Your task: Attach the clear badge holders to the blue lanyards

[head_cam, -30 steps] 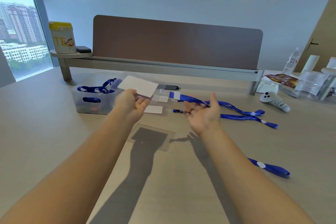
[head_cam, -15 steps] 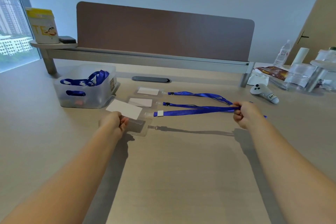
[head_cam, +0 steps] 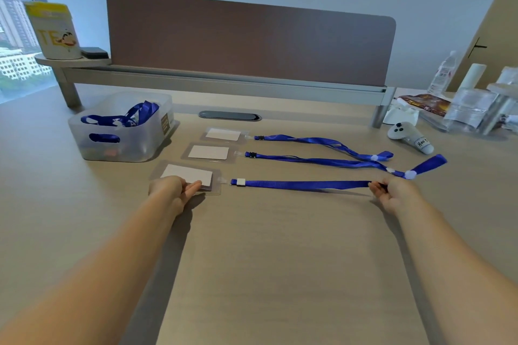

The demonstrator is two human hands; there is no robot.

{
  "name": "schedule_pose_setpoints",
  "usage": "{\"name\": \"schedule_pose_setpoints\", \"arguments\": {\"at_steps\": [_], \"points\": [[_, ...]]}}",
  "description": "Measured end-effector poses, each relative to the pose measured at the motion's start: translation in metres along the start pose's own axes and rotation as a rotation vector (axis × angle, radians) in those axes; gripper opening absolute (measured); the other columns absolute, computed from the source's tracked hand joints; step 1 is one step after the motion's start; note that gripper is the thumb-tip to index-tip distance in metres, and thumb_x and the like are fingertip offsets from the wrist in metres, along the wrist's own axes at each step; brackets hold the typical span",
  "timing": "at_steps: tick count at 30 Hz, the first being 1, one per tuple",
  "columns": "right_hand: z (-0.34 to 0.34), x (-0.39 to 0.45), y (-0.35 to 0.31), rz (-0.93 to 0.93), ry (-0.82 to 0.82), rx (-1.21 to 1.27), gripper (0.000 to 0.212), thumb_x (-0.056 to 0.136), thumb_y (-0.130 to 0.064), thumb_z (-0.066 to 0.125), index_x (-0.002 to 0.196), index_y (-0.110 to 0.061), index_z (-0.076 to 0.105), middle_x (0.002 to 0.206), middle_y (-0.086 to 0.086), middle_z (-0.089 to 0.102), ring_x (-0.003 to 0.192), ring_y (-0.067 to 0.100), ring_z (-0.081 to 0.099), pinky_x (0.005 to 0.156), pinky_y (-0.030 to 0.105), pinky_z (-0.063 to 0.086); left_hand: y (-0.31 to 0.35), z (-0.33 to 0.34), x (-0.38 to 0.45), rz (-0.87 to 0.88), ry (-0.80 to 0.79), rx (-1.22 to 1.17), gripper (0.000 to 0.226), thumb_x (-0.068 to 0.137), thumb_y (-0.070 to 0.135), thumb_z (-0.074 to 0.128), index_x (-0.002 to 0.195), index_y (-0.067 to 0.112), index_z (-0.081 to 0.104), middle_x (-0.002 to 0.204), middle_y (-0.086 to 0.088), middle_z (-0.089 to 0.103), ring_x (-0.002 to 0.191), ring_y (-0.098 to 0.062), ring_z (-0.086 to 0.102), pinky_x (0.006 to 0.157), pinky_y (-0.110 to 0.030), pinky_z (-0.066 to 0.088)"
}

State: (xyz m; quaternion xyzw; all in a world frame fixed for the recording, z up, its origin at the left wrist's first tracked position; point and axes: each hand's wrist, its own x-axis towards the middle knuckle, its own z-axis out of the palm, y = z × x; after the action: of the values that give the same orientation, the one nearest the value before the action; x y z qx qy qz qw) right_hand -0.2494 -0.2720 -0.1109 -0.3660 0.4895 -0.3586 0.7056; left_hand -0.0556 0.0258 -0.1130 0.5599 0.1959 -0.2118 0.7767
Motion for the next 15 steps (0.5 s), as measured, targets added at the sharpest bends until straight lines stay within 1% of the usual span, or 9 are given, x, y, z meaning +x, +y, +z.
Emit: {"name": "schedule_pose_setpoints", "arguments": {"at_steps": [1, 3, 6, 8, 10, 11, 12, 13, 15], "points": [[0.000, 0.004, 0.000, 0.002, 0.010, -0.004, 0.041, 0.094, 0.002, 0.039, 0.135, 0.000, 0.037, 0.104, 0.015, 0.054, 0.113, 0.025, 0.059, 0.085, 0.029, 0.050, 0.000, 0.001, 0.001, -0.008, -0.001, -0.003, 0.036, 0.094, -0.008, 0.033, 0.129, -0.007, 0.041, 0.133, -0.025, 0.047, 0.118, -0.034, 0.054, 0.099, -0.032, 0.046], [-0.001, 0.007, -0.001, -0.005, 0.021, -0.059, 0.047, 0.091, 0.005, 0.043, 0.137, -0.001, 0.034, 0.129, 0.017, 0.047, 0.124, 0.027, 0.050, 0.089, 0.030, 0.050, -0.001, 0.003, 0.001, -0.016, -0.006, 0.011, 0.038, 0.094, -0.008, 0.031, 0.131, -0.006, 0.038, 0.136, -0.024, 0.045, 0.120, -0.034, 0.053, 0.100, -0.030, 0.044], [-0.001, 0.010, 0.002, -0.010, 0.009, -0.135, 0.046, 0.091, 0.004, 0.043, 0.137, 0.000, 0.036, 0.133, 0.015, 0.047, 0.129, 0.025, 0.046, 0.102, 0.030, 0.044, -0.002, 0.004, -0.002, 0.001, -0.043, 0.033, 0.036, 0.095, -0.005, 0.029, 0.131, -0.007, 0.036, 0.140, -0.024, 0.041, 0.124, -0.035, 0.049, 0.105, -0.030, 0.039], [0.000, 0.008, 0.003, -0.008, 0.085, -0.194, 0.032, 0.090, 0.002, 0.045, 0.122, -0.001, 0.048, 0.124, 0.010, 0.052, 0.122, 0.021, 0.051, 0.103, 0.029, 0.043, 0.000, 0.002, -0.005, 0.017, -0.060, 0.033, 0.032, 0.095, -0.003, 0.033, 0.126, -0.003, 0.040, 0.140, -0.024, 0.040, 0.125, -0.035, 0.047, 0.106, -0.032, 0.040], [0.004, 0.003, 0.003, -0.042, 0.165, -0.318, 0.007, 0.089, -0.002, 0.048, 0.083, -0.002, 0.051, 0.093, 0.009, 0.055, 0.095, 0.022, 0.059, 0.094, 0.028, 0.045, 0.003, -0.003, -0.010, 0.019, -0.065, 0.069, 0.031, 0.094, 0.001, 0.038, 0.126, 0.001, 0.040, 0.138, -0.023, 0.043, 0.123, -0.033, 0.049, 0.097, -0.034, 0.047], [0.003, 0.005, 0.004, -0.071, 0.186, -0.397, 0.018, 0.089, -0.005, 0.049, 0.071, -0.003, 0.045, 0.079, 0.009, 0.051, 0.079, 0.022, 0.056, 0.088, 0.030, 0.044, 0.005, -0.005, -0.016, 0.007, -0.069, 0.102, 0.035, 0.094, 0.004, 0.041, 0.129, 0.003, 0.038, 0.137, -0.023, 0.043, 0.122, -0.033, 0.050, 0.090, -0.035, 0.048], [0.000, 0.006, 0.006, -0.087, 0.205, -0.468, 0.018, 0.087, -0.009, 0.051, 0.072, -0.001, 0.045, 0.073, 0.010, 0.048, 0.075, 0.024, 0.054, 0.086, 0.032, 0.044, 0.006, -0.008, -0.020, 0.002, -0.083, 0.131, 0.038, 0.094, 0.007, 0.042, 0.131, 0.004, 0.036, 0.138, -0.023, 0.042, 0.121, -0.033, 0.050, 0.085, -0.037, 0.048], [-0.001, 0.005, 0.009, -0.107, 0.222, -0.530, 0.013, 0.086, -0.013, 0.052, 0.081, -0.002, 0.049, 0.077, 0.012, 0.051, 0.082, 0.026, 0.056, 0.091, 0.035, 0.046, 0.007, -0.010, -0.023, 0.007, -0.092, 0.170, 0.040, 0.094, 0.008, 0.042, 0.133, 0.004, 0.033, 0.139, -0.023, 0.040, 0.119, -0.032, 0.050, 0.082, -0.039, 0.047], [-0.005, 0.000, 0.017, -0.167, 0.237, -0.617, 0.025, 0.083, -0.017, 0.055, 0.106, -0.007, 0.054, 0.102, 0.015, 0.057, 0.101, 0.031, 0.059, 0.094, 0.042, 0.049, 0.008, -0.018, -0.028, 0.017, -0.074, 0.239, 0.045, 0.093, 0.012, 0.046, 0.135, 0.004, 0.031, 0.140, -0.022, 0.036, 0.107, -0.030, 0.048, 0.073, -0.040, 0.050]]}}
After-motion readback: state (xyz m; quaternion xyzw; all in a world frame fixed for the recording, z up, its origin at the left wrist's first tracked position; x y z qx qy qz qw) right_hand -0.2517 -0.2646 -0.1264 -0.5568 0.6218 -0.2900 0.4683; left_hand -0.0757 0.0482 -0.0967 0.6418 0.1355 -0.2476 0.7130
